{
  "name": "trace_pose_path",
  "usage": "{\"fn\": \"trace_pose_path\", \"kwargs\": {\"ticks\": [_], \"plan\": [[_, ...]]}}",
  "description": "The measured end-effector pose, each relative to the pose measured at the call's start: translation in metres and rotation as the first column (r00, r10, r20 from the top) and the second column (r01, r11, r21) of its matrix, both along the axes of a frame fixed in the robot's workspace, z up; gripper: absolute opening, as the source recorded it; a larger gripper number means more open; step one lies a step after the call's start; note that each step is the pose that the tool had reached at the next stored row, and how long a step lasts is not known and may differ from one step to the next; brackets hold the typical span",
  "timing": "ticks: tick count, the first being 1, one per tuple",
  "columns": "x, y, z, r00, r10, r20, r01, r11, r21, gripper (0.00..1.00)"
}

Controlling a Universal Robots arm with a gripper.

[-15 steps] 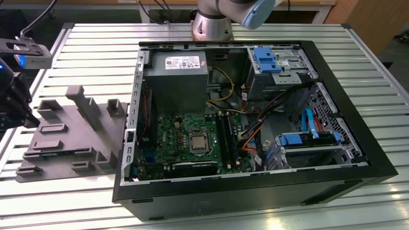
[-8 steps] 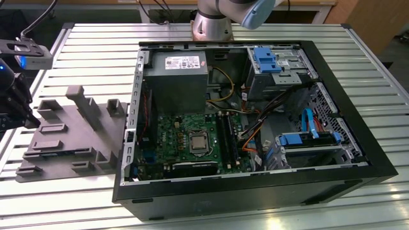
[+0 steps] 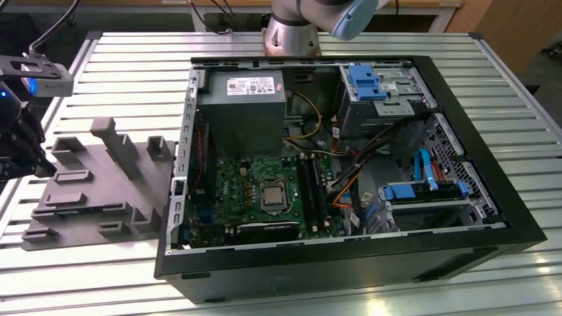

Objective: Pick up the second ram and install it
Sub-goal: 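Pick up the second ram and move it above second insertion slot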

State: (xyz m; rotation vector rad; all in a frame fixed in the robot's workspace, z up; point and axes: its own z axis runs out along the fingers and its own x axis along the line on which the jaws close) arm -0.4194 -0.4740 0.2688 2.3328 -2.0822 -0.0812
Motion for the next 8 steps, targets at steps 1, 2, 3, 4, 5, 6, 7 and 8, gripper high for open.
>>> {"fn": "trace_pose_path", "kwargs": {"ticks": [1,2,3,4,5,6,7,8], "plan": [[0.0,0.0,-0.0006,1.0,0.001,-0.0001,-0.001,1.0,-0.0001,0.11],[0.0,0.0,-0.0009,1.0,0.002,-0.0001,-0.002,1.0,-0.0001,0.11],[0.0,0.0,-0.0012,1.0,0.003,0.0,-0.003,1.0,0.0,0.11],[0.0,0.0,-0.0014,1.0,0.004,-0.0001,-0.004,1.0,-0.0001,0.11],[0.0,0.0,-0.0017,1.0,0.004,0.0,-0.004,1.0,0.0,0.11],[0.0,0.0,-0.002,1.0,0.005,0.0,-0.005,1.0,0.0,0.11],[0.0,0.0,-0.0022,1.0,0.006,0.0,-0.006,1.0,0.0,0.11],[0.0,0.0,-0.0025,1.0,0.006,-0.0001,-0.006,1.0,-0.0001,0.11]]}}
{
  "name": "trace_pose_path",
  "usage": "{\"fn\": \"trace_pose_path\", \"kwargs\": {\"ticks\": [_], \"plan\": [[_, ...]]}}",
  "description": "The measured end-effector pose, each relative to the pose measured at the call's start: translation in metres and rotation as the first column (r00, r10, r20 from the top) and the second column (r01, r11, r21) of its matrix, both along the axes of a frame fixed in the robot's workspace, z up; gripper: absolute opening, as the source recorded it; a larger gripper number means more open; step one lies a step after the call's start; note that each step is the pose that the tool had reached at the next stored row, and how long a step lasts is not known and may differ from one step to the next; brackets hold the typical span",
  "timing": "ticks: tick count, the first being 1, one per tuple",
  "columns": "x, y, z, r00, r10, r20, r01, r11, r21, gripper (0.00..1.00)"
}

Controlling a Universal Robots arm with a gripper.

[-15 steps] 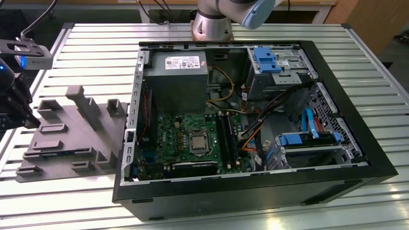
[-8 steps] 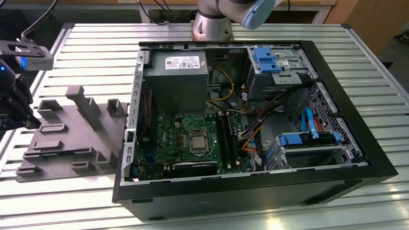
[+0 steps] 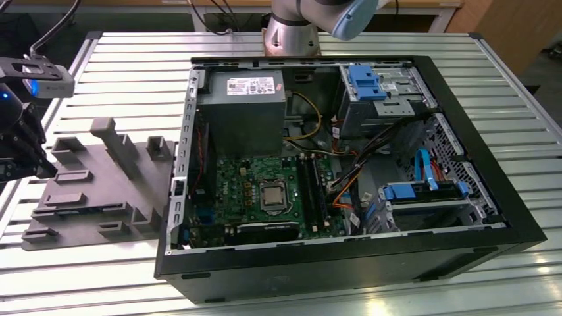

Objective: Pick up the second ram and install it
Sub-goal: 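Pick up the second ram and move it above second insertion slot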

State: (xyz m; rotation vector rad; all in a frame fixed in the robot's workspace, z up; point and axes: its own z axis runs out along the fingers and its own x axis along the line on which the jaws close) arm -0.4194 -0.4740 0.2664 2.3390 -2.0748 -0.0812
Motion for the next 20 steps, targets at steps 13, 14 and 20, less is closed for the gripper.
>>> {"fn": "trace_pose_path", "kwargs": {"ticks": [13,14,20], "plan": [[0.0,0.0,-0.0059,1.0,0.008,0.0001,-0.008,1.0,0.0001,0.11],[0.0,0.0,-0.0066,1.0,0.008,0.0002,-0.008,1.0,0.0001,0.11],[0.0,-0.0015,-0.01,1.0,0.008,0.0002,-0.008,1.0,0.0001,0.11]]}}
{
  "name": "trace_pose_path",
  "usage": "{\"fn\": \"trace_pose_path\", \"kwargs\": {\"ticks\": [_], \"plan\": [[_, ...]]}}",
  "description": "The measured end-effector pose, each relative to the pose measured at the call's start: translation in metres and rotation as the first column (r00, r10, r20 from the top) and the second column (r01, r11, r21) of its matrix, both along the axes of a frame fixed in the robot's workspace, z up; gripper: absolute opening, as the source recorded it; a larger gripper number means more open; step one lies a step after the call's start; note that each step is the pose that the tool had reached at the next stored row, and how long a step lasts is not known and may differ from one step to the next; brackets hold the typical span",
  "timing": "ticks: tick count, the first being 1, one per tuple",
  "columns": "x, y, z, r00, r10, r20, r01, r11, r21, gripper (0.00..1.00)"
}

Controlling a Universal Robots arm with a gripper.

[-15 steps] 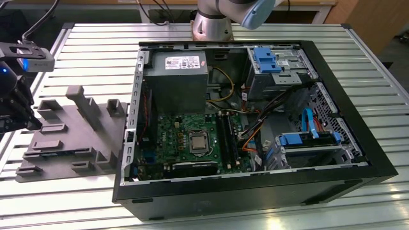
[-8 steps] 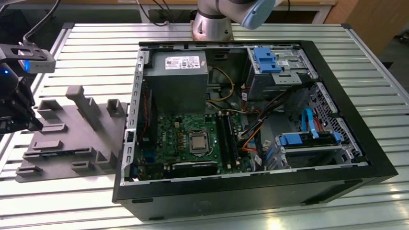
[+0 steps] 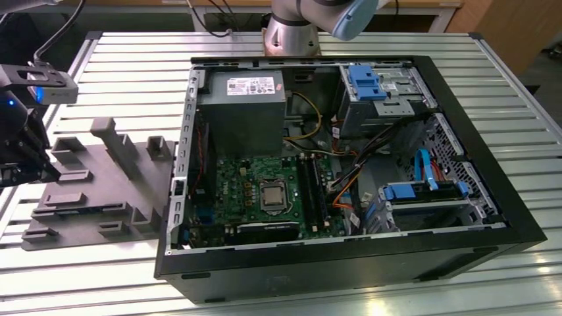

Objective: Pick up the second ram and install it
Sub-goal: 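Pick up the second ram and move it above second insertion slot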

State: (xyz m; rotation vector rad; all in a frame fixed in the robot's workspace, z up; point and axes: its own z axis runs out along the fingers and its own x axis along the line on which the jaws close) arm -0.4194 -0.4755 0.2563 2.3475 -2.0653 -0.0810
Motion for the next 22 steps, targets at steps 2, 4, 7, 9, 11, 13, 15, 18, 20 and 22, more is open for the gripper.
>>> {"fn": "trace_pose_path", "kwargs": {"ticks": [2,4,7,9,11,13,15,18,20,22], "plan": [[0.0,-0.001,-0.0011,1.0,-0.001,0.0,0.001,1.0,0.0,0.11],[0.0,-0.002,-0.002,1.0,-0.003,-0.0001,0.003,1.0,-0.0001,0.11],[0.0,-0.0035,-0.0034,1.0,-0.006,-0.0001,0.006,1.0,-0.0001,0.11],[0.0,-0.0047,-0.0045,1.0,-0.008,-0.0001,0.008,1.0,-0.0001,0.11],[0.0,-0.0055,-0.0054,0.9999,-0.011,0.0001,0.011,0.9999,0.0,0.11],[-0.0001,-0.0056,-0.0057,0.9999,-0.011,-0.0001,0.011,0.9999,0.0,0.11],[0.0,-0.0058,-0.0058,0.9999,-0.011,-0.0002,0.011,0.9999,-0.0001,0.11],[0.0,-0.0058,-0.0059,0.9999,-0.011,-0.0001,0.011,0.9999,-0.0001,0.11],[0.0,-0.0058,-0.0064,0.9999,-0.011,0.0,0.011,0.9999,0.0,0.11],[0.0,-0.0058,-0.0068,0.9999,-0.011,-0.0001,0.011,0.9999,-0.0001,0.11]]}}
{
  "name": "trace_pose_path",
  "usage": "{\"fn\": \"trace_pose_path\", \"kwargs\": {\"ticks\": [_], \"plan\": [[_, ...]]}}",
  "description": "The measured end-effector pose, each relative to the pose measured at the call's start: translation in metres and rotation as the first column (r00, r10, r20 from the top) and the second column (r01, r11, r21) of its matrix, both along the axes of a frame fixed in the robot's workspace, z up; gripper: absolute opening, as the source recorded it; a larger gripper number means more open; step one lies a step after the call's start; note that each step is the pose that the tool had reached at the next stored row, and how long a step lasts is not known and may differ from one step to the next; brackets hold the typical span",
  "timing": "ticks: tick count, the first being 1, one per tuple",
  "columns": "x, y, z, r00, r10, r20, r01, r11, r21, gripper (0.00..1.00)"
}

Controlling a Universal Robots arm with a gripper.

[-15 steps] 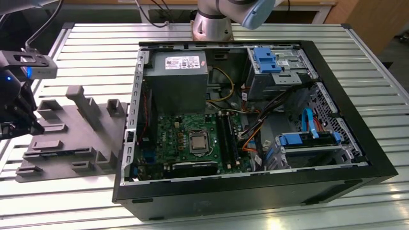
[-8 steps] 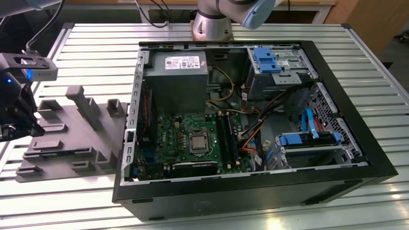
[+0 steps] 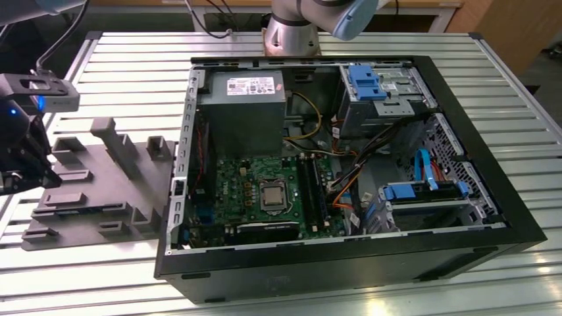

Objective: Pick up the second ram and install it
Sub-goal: 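Pick up the second ram and move it above second insertion slot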

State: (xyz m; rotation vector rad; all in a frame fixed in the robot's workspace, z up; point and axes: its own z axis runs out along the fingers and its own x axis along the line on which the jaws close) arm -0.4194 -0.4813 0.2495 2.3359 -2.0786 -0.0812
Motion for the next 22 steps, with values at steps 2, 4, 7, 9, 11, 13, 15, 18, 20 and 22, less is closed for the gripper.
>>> {"fn": "trace_pose_path", "kwargs": {"ticks": [2,4,7,9,11,13,15,18,20,22], "plan": [[0.0,0.0,-0.0005,1.0,0.0,0.0,0.0,1.0,0.0,0.11],[0.0,0.0,-0.0011,1.0,0.0,0.0,0.0,1.0,0.0001,0.11],[0.0,-0.0002,-0.0018,1.0,0.0,0.0,0.0,1.0,0.0,0.11],[0.0,-0.0003,-0.0023,1.0,0.0,0.0001,0.0,1.0,0.0,0.11],[0.0,-0.0005,-0.0028,1.0,0.0,0.0001,0.0,1.0,0.0,0.11],[0.0,-0.0006,-0.0032,1.0,0.0,0.0,0.0,1.0,0.0,0.11],[0.0,-0.0008,-0.0038,1.0,0.0,0.0001,0.0,1.0,0.0001,0.11],[0.0,-0.0008,-0.0045,1.0,0.0,0.0,0.0,1.0,0.0,0.11],[0.0,-0.0008,-0.0049,1.0,0.0,0.0001,0.0,1.0,0.0,0.11],[0.0,-0.0008,-0.0051,1.0,0.0,0.0,0.0,1.0,0.0,0.11]]}}
